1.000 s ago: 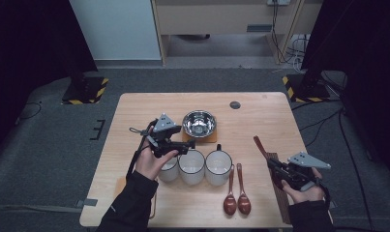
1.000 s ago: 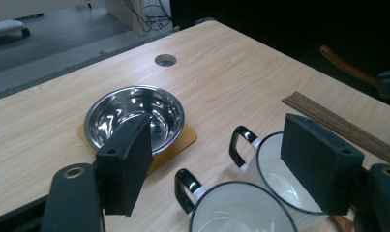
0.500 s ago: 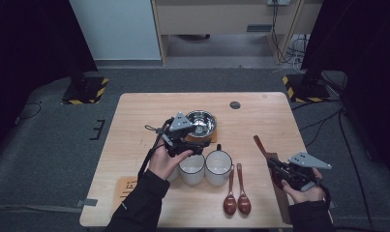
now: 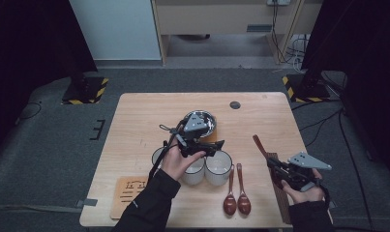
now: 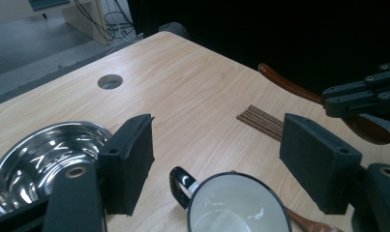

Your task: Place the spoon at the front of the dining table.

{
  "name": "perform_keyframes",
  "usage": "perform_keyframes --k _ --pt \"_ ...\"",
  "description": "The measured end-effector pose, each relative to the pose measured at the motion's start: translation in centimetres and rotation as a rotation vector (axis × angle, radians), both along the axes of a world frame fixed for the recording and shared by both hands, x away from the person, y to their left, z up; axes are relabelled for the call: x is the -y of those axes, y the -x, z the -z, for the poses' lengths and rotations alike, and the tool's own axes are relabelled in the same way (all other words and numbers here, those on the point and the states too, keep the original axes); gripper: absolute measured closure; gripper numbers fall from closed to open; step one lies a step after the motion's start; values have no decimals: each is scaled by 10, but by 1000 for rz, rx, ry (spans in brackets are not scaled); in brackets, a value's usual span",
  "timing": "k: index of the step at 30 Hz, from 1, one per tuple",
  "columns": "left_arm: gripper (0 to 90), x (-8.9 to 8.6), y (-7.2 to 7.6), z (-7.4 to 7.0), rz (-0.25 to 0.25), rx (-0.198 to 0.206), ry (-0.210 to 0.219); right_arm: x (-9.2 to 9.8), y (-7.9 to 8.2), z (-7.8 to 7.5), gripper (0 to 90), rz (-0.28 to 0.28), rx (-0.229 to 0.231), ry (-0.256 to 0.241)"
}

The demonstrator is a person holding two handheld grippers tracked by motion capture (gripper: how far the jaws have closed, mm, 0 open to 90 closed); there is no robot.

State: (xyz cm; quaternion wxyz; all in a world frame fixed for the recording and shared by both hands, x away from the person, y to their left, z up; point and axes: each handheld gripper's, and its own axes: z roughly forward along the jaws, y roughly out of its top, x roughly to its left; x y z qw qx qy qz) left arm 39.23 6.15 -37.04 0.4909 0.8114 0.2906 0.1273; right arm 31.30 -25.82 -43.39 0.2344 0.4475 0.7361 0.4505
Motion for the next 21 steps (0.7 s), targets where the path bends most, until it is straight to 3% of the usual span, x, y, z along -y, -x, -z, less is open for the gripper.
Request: perform_keyframes --k 21 --pt "282 36 -5 4 72 -1 2 0 1 -2 818 -15 27 -5"
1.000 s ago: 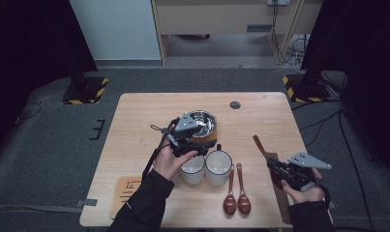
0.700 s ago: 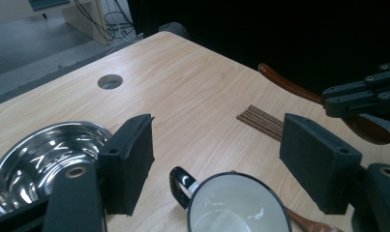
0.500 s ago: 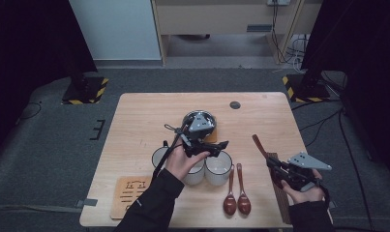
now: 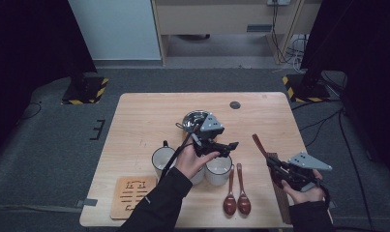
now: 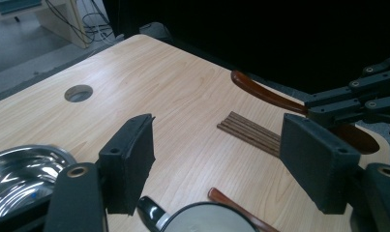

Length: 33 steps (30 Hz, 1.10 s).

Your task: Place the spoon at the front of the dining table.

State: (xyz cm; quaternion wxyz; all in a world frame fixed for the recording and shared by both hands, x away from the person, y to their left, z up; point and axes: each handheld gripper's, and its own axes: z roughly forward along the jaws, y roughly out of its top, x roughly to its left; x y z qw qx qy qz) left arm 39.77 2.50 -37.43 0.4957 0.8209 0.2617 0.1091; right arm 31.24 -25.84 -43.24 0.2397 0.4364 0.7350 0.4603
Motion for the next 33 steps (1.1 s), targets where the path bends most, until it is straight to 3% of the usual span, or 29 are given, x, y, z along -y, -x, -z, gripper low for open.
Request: perform_keyframes --k 16,33 --pt "291 26 -5 5 42 -26 4 0 1 -2 818 -5 8 -12" --pt "293 47 -10 13 38 -35 -7 3 2 -5 818 -8 22 -18"
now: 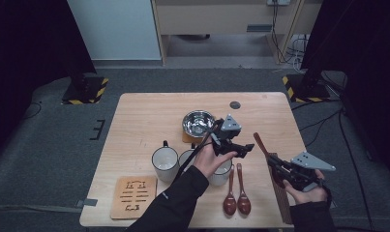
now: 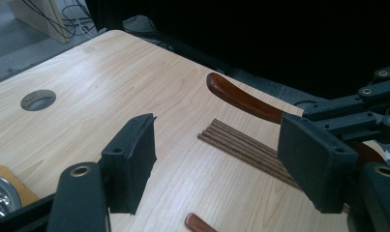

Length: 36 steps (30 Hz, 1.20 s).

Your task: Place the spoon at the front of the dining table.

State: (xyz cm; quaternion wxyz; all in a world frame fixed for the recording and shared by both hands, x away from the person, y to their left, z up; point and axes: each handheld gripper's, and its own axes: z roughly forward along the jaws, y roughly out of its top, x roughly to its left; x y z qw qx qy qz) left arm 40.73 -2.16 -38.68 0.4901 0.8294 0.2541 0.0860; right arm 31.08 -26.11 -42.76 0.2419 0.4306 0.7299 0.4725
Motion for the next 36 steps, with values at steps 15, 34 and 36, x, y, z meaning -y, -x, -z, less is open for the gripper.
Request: perform_keyframes --k 15,34,36 --pt "337 14 -1 2 5 -26 -2 -2 0 -1 818 -10 7 -4" --pt "459 27 -2 10 6 -105 38 -7 0 1 818 -25 7 -2" --pt "486 27 -3 10 5 -107 37 -6 0 1 818 -25 7 -3"
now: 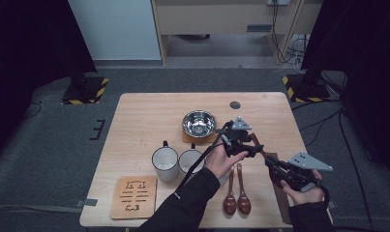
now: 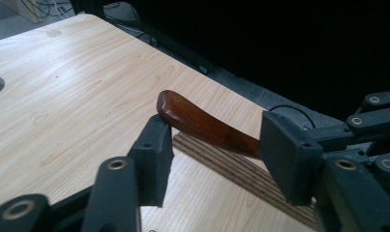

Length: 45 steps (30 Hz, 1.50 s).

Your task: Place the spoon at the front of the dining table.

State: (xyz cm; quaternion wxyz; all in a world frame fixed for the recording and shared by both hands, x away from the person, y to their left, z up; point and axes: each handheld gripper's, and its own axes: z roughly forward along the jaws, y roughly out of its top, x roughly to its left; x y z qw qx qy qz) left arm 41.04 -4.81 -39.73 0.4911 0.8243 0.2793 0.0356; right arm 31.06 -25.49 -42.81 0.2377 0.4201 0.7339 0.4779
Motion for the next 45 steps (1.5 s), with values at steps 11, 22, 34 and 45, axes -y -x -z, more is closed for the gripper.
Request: perform_keyframes --k 11,22,34,45 --pt "500 3 2 1 8 -9 24 -1 0 1 818 -2 -2 -9" --pt "586 4 4 0 6 -9 48 -2 0 0 818 -6 3 -14" --pt "721 3 7 -3 28 -31 107 -2 0 1 818 -5 5 -8" --pt "838 6 12 -7 93 57 57 6 -4 7 796 37 2 -9"
